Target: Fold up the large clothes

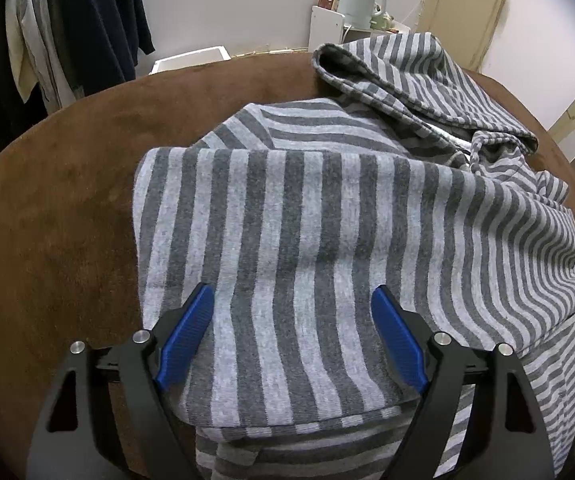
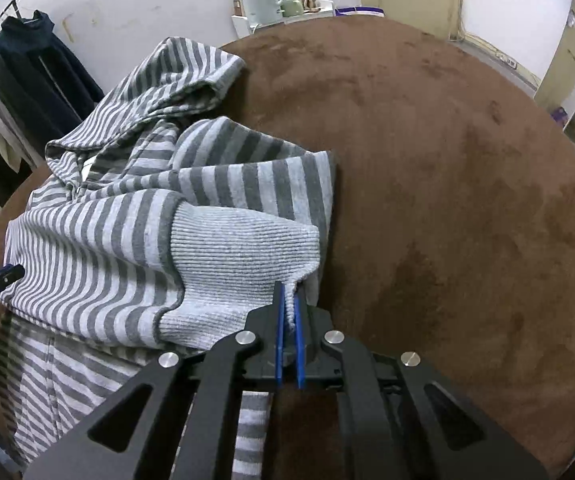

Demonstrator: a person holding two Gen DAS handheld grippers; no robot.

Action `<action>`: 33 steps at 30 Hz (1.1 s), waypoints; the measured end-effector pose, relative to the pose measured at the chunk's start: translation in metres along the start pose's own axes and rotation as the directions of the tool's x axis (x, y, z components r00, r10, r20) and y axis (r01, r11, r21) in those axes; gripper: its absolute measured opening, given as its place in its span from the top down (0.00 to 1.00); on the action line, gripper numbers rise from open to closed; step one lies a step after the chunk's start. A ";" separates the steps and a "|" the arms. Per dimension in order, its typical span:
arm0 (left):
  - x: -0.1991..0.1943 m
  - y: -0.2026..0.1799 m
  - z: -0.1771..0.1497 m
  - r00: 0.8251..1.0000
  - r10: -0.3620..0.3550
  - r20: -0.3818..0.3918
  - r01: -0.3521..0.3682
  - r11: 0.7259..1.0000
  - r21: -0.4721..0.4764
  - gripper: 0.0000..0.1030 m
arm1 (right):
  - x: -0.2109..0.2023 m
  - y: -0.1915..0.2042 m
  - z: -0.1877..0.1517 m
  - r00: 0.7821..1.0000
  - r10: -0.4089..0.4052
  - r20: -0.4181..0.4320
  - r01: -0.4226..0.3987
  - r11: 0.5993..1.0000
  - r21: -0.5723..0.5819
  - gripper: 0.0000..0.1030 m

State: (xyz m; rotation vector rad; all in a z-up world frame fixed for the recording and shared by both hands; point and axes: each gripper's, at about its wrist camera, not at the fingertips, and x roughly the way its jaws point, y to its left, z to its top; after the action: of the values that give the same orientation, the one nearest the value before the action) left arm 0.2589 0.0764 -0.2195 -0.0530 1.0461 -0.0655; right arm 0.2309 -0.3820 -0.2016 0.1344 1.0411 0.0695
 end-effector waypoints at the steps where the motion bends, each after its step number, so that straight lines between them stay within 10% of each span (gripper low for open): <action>1: 0.000 0.000 0.000 1.000 0.000 -0.001 0.000 1.000 0.001 0.20 | 0.001 0.001 0.000 1.000 -0.001 -0.001 0.001 1.000 -0.002 0.95; 9: 0.004 -0.012 0.006 0.999 -0.010 -0.032 0.011 0.999 0.035 0.11 | -0.006 0.002 0.007 1.000 -0.008 -0.006 0.008 1.000 -0.009 0.88; 17: -0.023 0.004 0.038 0.997 -0.057 -0.044 0.056 0.998 -0.027 0.06 | -0.045 0.011 0.035 0.998 0.025 0.060 -0.023 0.999 -0.035 0.38; 33: 0.014 -0.023 0.177 0.999 -0.014 -0.044 0.014 1.000 0.002 0.06 | -0.011 0.068 0.178 0.982 0.185 0.041 -0.177 0.972 -0.156 0.37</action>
State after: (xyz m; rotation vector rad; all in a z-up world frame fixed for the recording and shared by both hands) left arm 0.4182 0.0542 -0.1412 -0.0567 1.0895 -0.0812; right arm 0.3794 -0.3302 -0.0941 0.0923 0.9630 0.3087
